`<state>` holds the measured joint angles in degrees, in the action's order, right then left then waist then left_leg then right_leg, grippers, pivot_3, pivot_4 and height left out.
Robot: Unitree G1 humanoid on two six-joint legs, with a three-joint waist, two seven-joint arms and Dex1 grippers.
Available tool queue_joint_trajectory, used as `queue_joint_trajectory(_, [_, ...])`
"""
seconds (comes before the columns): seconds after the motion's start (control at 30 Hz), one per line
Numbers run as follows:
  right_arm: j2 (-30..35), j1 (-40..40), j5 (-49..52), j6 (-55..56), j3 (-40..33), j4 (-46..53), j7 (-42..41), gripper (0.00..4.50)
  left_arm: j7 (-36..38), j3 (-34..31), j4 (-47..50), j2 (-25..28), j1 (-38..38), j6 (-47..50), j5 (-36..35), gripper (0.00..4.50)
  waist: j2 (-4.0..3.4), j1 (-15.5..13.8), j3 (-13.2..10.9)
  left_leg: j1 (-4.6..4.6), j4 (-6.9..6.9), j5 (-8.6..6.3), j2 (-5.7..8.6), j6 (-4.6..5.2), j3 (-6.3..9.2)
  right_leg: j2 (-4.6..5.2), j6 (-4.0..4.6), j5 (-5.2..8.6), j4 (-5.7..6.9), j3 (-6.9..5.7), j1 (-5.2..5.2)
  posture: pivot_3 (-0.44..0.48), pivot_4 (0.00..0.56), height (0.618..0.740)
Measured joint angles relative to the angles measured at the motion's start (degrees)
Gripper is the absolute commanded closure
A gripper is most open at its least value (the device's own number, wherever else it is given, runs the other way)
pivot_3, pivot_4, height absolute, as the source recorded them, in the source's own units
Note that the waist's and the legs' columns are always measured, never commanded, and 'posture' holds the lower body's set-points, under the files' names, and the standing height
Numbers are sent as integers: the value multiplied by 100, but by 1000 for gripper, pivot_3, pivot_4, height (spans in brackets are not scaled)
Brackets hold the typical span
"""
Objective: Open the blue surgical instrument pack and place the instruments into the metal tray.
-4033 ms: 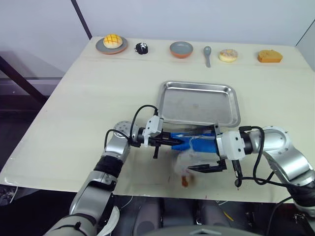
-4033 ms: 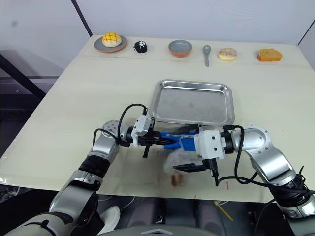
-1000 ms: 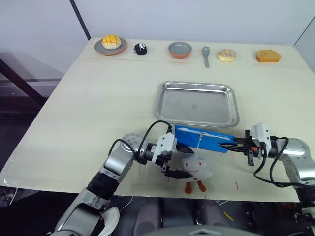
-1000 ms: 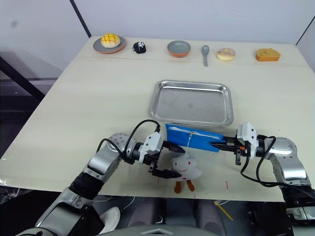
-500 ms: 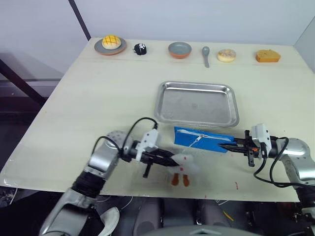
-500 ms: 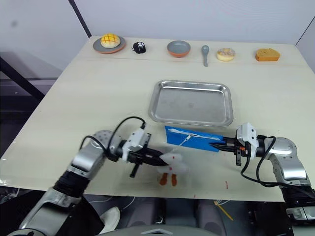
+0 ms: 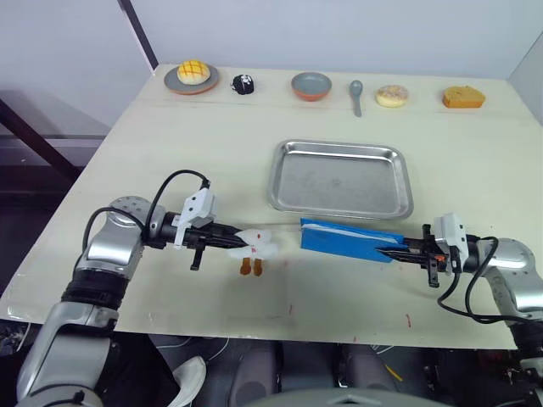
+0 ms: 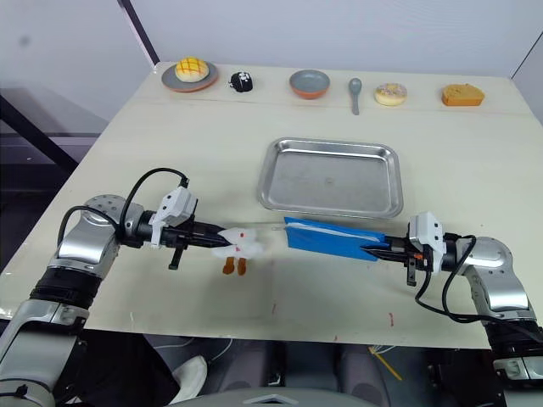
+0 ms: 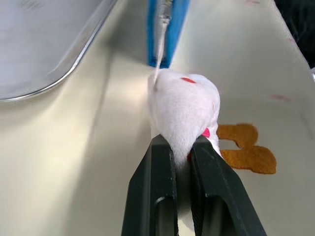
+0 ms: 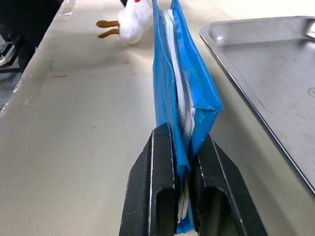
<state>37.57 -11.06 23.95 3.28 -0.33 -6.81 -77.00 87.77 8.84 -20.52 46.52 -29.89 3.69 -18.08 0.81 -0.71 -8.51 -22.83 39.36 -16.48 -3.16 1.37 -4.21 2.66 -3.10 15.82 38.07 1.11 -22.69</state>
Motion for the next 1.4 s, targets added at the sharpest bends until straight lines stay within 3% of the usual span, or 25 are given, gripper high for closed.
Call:
queue_joint_trajectory(0.53, [-22, 16, 152, -88, -21, -8, -13, 4500, -100, -2, 280, -193, 330, 308, 90, 4482, -1, 4, 0, 0, 0, 0, -1, 0, 1, 1, 0, 0, 1, 2, 0, 0, 150, 732])
queue_joint_trajectory(1.0, [-263, 59, 1473, -1415, -318, 935, 215, 4500, -161, -37, 645, -267, 510, 662, 44, 4482, -1, -11, 1, -2, 0, -1, 0, 1, 10, 3, 0, 0, 0, 2, 0, 0, 150, 732])
queue_joint_trajectory(1.4, [-377, -21, 1589, -1715, -493, 1020, 458, 4500, -117, -34, 564, -328, 517, 506, 55, 4482, -1, -7, 0, -3, 0, -11, 1, 19, 8, 3, 0, 0, 0, 0, 0, 0, 150, 732])
